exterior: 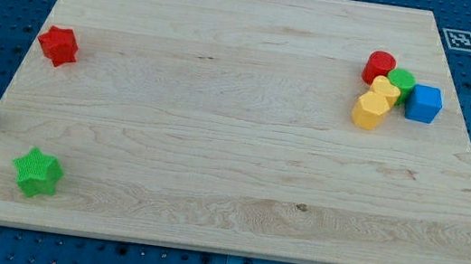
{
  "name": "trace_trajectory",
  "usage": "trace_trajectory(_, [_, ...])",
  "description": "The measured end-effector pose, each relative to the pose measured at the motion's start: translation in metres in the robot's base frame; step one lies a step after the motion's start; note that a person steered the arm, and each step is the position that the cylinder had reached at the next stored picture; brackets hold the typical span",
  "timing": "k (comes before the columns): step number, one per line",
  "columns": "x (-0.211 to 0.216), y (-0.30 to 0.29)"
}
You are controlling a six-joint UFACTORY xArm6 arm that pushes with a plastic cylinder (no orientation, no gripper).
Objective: Slide the green star right and up a bit
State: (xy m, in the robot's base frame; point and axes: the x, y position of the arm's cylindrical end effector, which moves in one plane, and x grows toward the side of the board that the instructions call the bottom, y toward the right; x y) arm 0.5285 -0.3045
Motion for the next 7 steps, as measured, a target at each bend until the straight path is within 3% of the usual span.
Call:
trace_trajectory(1, [0.067,0.003])
trace_trajectory(3, [0.062,0.017])
trace_trajectory(4, [0.047,0.053])
trace_trajectory(6, [0.072,0.124])
trace_trajectory(7, [0.060,0.144])
